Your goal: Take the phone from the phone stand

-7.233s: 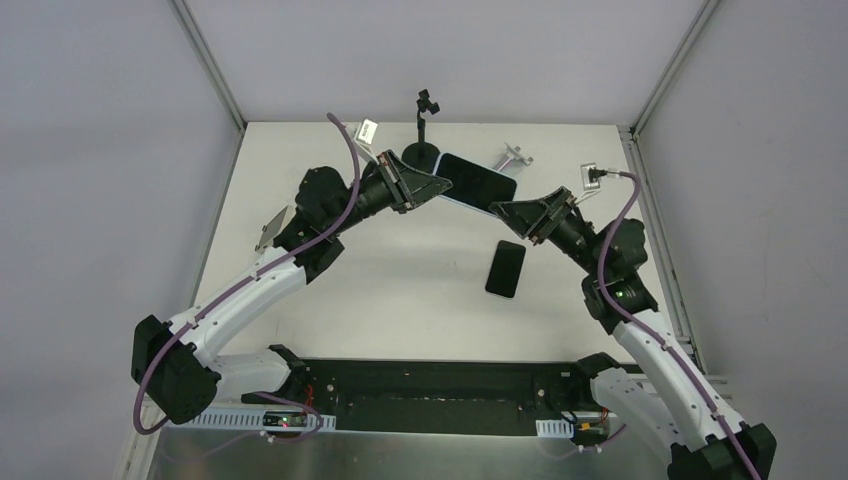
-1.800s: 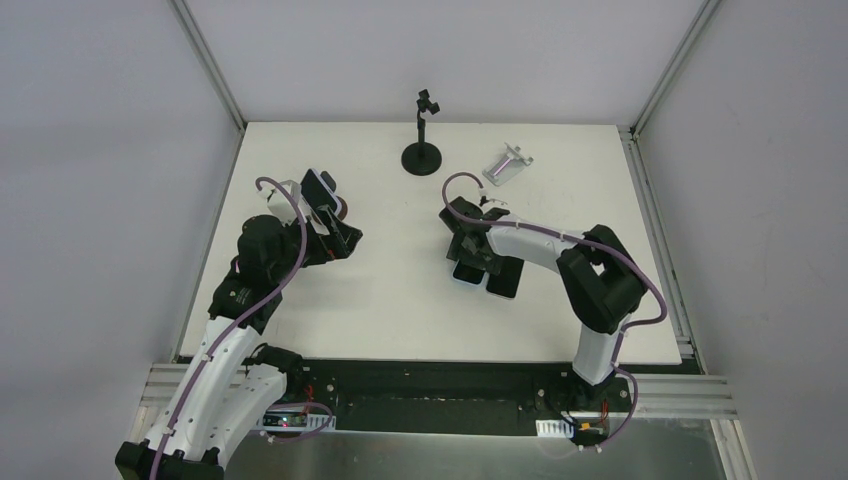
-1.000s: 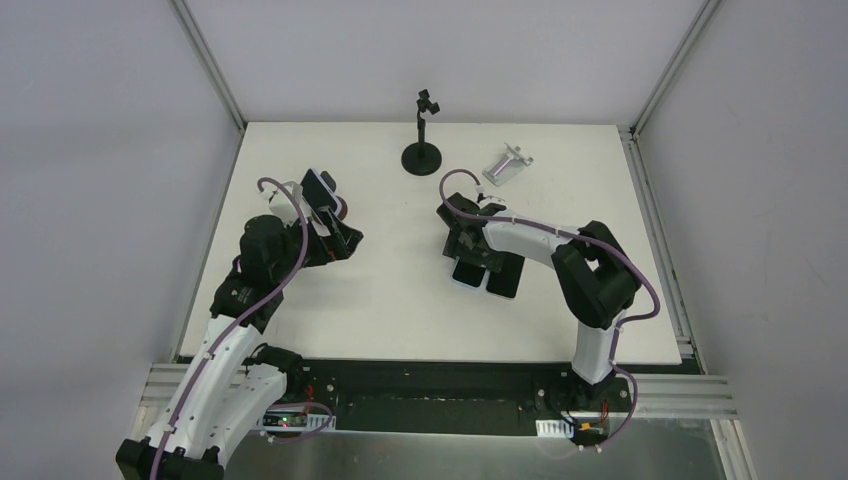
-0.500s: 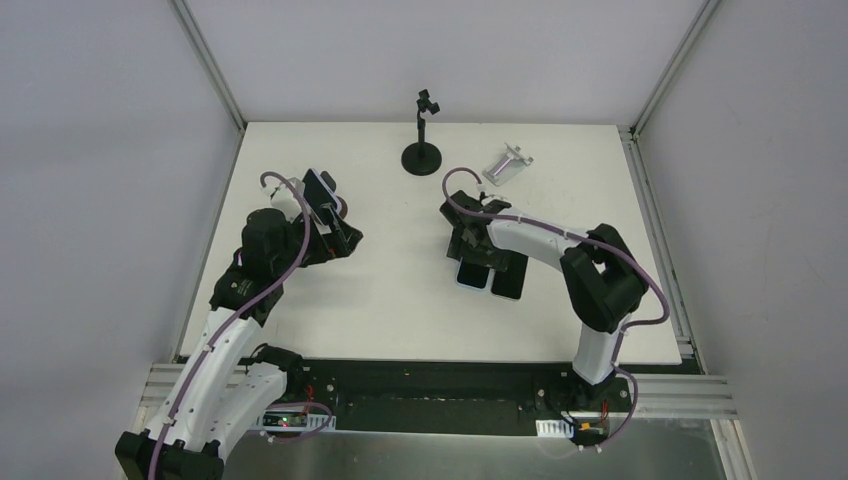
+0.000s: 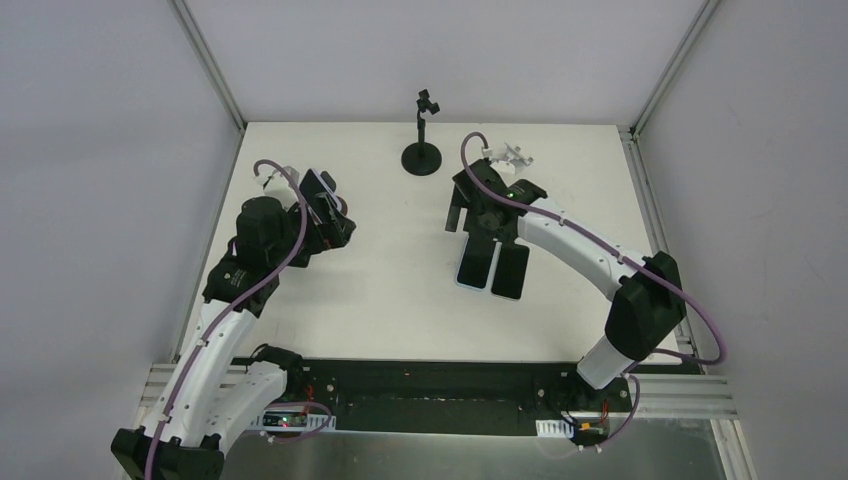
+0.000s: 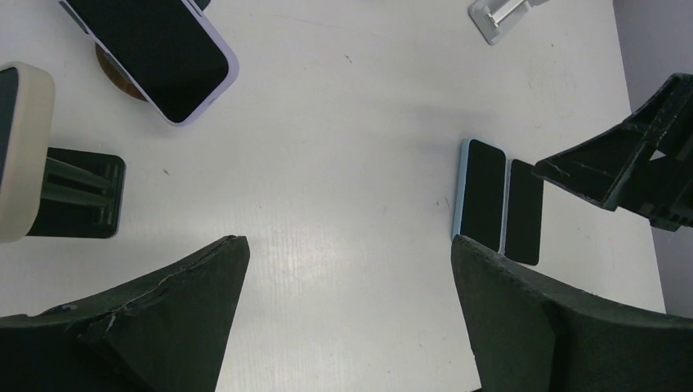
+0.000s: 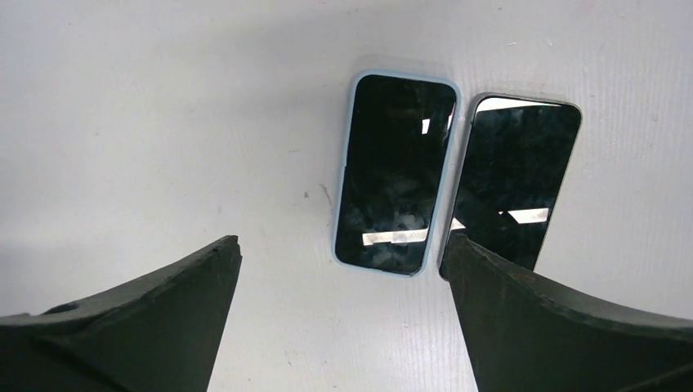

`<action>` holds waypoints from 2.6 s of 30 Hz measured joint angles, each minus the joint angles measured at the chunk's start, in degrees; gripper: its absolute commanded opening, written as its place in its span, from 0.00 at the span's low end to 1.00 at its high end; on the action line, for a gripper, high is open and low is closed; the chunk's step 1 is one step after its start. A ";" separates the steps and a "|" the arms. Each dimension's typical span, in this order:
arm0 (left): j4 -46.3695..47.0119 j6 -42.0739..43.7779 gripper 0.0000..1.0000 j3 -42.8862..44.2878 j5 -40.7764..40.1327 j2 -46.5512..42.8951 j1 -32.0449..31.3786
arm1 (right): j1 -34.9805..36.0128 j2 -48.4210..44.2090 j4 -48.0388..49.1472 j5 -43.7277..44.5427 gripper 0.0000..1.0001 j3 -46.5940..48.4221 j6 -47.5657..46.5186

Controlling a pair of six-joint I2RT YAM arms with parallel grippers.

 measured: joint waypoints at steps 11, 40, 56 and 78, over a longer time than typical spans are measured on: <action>-6.75 3.50 0.99 7.30 -5.27 0.46 1.42 | 0.00 -1.46 0.42 -6.43 1.00 0.35 -5.92; -29.59 1.86 0.99 12.24 -26.95 -12.87 13.49 | 6.16 20.90 13.99 -32.15 0.89 31.32 17.29; -32.61 1.84 0.99 13.38 -32.20 -14.99 13.51 | 15.21 42.82 25.31 -25.42 0.86 48.59 35.01; -32.61 1.86 0.99 13.38 -32.17 -14.95 13.49 | 17.84 51.04 27.87 -20.76 0.69 58.23 36.33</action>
